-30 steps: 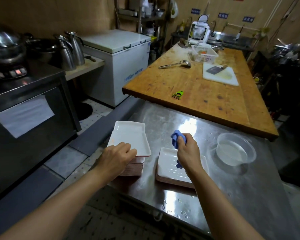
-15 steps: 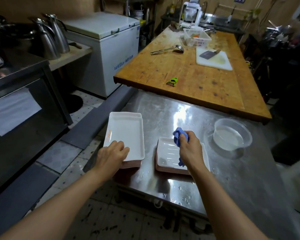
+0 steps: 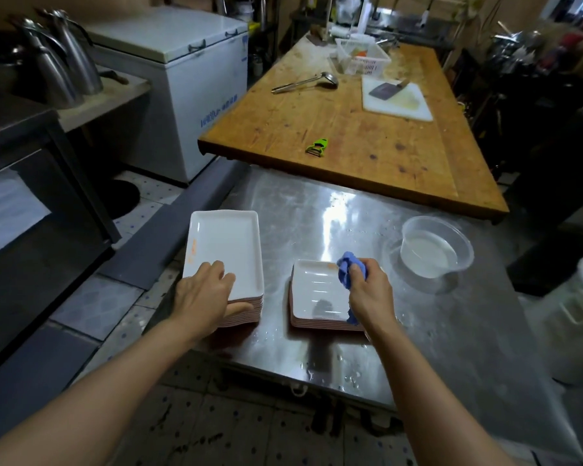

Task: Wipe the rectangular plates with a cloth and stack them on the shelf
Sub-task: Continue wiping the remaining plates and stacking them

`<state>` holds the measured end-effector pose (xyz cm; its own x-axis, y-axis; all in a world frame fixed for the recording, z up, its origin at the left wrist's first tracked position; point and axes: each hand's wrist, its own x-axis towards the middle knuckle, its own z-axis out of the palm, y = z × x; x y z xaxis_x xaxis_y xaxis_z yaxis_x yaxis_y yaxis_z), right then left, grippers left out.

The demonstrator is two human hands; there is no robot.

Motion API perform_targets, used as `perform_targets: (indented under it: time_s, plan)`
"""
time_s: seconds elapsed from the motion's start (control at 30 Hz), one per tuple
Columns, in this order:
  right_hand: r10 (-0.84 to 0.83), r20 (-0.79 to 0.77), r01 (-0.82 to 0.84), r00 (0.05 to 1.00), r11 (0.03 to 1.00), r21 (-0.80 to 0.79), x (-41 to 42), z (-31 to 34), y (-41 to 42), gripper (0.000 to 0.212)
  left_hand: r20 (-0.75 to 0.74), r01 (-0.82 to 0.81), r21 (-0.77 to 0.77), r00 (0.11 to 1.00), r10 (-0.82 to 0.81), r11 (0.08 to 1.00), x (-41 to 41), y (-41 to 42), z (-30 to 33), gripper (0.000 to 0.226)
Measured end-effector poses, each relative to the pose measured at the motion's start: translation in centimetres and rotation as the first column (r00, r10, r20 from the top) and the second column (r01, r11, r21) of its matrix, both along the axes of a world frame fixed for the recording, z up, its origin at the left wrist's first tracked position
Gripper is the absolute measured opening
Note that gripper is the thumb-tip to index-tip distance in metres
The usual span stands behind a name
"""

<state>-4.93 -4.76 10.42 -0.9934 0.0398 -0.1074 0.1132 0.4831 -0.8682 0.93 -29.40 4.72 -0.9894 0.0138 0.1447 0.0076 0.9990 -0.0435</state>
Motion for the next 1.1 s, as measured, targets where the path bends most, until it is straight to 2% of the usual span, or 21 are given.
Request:
perform_targets:
  time_s: [0.07,0.13,0.23,0.3,0.4,0.53,0.6,0.67,0.7,0.8,0.93,1.0,1.1]
  plan:
    - [0.000,0.036,0.000,0.999,1.000,-0.003,-0.5,-0.5,0.7,0.019,-0.070,-0.039,0.043,0.997,0.042,0.998,-0.5,1.6,0.9,0.050]
    - [-0.006,0.045,0.005,0.999,1.000,0.006,-1.1,-0.6,1.7,0.020,-0.120,-0.010,0.130,0.992,0.026,0.991,-1.4,4.2,2.0,0.044]
    - [-0.004,-0.058,0.007,0.998,0.999,0.046,-2.2,-0.5,3.4,0.027,-0.131,0.051,0.301,0.991,-0.012,0.952,-3.2,8.7,2.4,0.039]
    - [0.009,-0.125,-0.001,0.992,0.998,0.067,-3.2,-1.1,4.5,0.027,-0.016,-0.053,0.390,0.998,0.065,0.919,-4.7,11.0,1.8,0.046]
    - [0.078,-0.176,-0.049,0.981,0.986,0.161,-5.0,-3.7,6.0,0.031,0.180,-0.227,0.427,0.970,0.163,0.875,-6.5,12.9,-0.1,0.056]
    - [0.183,-0.052,-0.144,0.982,0.894,0.424,-5.9,-8.1,7.3,0.018,0.406,-0.446,0.414,0.871,0.278,0.794,-7.9,13.2,-3.1,0.062]
    - [0.151,-0.044,-0.104,0.988,0.837,0.537,-5.4,-9.4,7.7,0.017,0.494,-0.536,0.366,0.804,0.330,0.761,-8.1,13.0,-4.0,0.057]
    - [0.165,-0.052,-0.100,0.985,0.791,0.603,-5.4,-9.3,7.9,0.017,0.527,-0.565,0.361,0.780,0.337,0.742,-8.3,12.7,-4.6,0.049]
    - [0.181,-0.047,-0.120,0.982,0.799,0.589,-5.6,-9.2,7.9,0.018,0.527,-0.565,0.371,0.781,0.333,0.737,-8.3,12.5,-4.9,0.047]
    - [0.035,0.041,-0.048,0.999,0.925,0.378,-7.0,-9.1,7.6,0.010,0.515,-0.549,0.426,0.800,0.306,0.719,-8.2,12.2,-5.6,0.048]
    - [-0.012,0.007,0.009,1.000,0.941,0.339,-9.5,-9.8,6.5,0.014,0.504,-0.532,0.474,0.818,0.279,0.702,-7.8,12.1,-5.7,0.053]
    - [-0.009,-0.020,0.016,1.000,0.928,0.372,-10.2,-10.4,6.0,0.021,0.500,-0.524,0.493,0.824,0.267,0.694,-7.7,12.0,-5.8,0.056]
    - [0.108,-0.054,-0.077,0.993,0.910,0.407,-9.9,-11.2,4.9,0.027,0.505,-0.541,0.500,0.816,0.280,0.676,-7.7,11.9,-6.2,0.057]
